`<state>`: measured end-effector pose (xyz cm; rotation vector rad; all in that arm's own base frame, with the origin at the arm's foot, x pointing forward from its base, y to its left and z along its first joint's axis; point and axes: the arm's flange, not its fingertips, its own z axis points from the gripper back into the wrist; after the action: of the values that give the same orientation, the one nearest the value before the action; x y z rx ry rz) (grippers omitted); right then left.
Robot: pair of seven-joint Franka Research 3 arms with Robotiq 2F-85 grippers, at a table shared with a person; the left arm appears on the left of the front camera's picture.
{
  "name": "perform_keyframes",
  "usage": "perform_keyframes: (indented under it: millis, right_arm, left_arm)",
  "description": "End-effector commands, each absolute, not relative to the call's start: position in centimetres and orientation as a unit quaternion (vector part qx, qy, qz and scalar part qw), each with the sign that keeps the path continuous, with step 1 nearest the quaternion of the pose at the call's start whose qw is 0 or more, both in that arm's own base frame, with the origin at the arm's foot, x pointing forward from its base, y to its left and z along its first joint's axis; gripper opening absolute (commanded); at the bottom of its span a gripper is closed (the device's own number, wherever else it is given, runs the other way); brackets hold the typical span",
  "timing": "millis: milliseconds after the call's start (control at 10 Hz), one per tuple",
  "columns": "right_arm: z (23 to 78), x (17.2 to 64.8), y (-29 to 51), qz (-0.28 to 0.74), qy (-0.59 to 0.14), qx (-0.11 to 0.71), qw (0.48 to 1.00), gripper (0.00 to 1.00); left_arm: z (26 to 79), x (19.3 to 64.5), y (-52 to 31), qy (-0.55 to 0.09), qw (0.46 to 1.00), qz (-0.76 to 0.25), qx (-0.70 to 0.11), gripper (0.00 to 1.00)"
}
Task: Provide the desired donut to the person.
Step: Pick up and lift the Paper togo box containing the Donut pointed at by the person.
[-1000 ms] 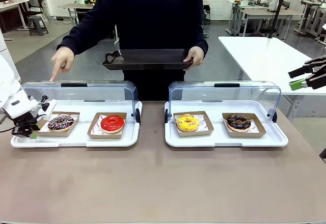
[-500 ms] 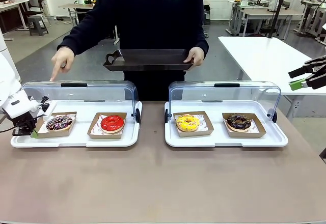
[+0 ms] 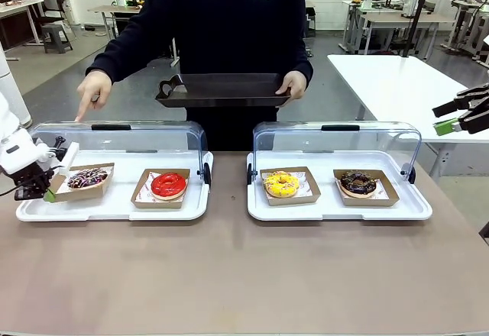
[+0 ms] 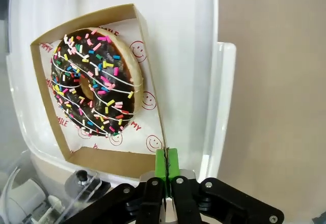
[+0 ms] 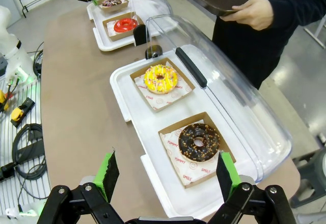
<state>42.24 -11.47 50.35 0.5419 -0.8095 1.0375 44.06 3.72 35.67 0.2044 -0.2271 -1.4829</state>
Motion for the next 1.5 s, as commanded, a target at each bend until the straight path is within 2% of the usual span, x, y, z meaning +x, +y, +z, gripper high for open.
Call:
perform_keyframes:
  millis: [0, 400, 800, 1300, 1400]
  right_arm:
    - [50.2, 42.2, -11.4, 0.479, -0.368, 0.252, 0.756, 1.00]
    - [50.2, 42.2, -11.4, 0.479, -0.368, 0.252, 0.756, 1.00]
    - [50.2, 42.2, -11.4, 0.479, -0.368, 0.252, 0.756, 1.00]
    - [50.2, 42.2, -11.4, 0.479, -0.368, 0.252, 0.756, 1.00]
    - [50.2, 42.2, -11.4, 0.479, -0.368, 0.252, 0.756, 1.00]
  left_arm:
    - [36.7, 40.8, 4.4, -0.132, 0.712, -0.683, 0.093, 0.00]
    - [40.0, 33.6, 6.7, -0.153, 0.697, -0.694, 0.090, 0.00]
    - [44.5, 27.6, 8.9, -0.132, 0.683, -0.715, 0.068, 0.00]
    - [49.3, 26.5, 10.0, -0.166, 0.690, -0.695, 0.115, 0.00]
    - [48.6, 26.9, 10.0, -0.125, 0.684, -0.715, 0.072, 0.00]
